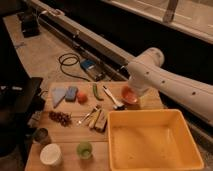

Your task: Place fork in table surface

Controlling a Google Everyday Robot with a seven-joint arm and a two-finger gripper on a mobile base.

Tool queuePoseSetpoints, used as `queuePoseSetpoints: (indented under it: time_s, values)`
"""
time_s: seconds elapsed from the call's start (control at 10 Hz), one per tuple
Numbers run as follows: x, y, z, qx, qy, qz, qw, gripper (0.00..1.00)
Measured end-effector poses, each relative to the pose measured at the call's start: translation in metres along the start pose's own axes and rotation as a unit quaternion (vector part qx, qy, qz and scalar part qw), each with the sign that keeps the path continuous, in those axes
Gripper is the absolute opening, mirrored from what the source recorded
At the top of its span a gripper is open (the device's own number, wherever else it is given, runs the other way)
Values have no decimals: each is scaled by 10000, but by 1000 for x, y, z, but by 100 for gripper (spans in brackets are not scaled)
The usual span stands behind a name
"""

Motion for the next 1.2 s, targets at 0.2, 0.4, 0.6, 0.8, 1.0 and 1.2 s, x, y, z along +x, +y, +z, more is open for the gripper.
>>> queuePoseSetpoints:
  time_s: [0.2,0.4,0.6,0.8,1.0,1.2]
  values:
    - [-30,-5,-1,29,-86,-549,9985,80]
    - [-29,-5,-1,32,-81,-544,9985,80]
    - [-29,-4,-1,31,-73,-538,9985,80]
    - [-29,-11,-4,31,-29,-644,9979,80]
    - [-41,-39,-2,-7,-37,-1008,9949,80]
    - [-62,-71,4,4,-110,-1346,9908,80]
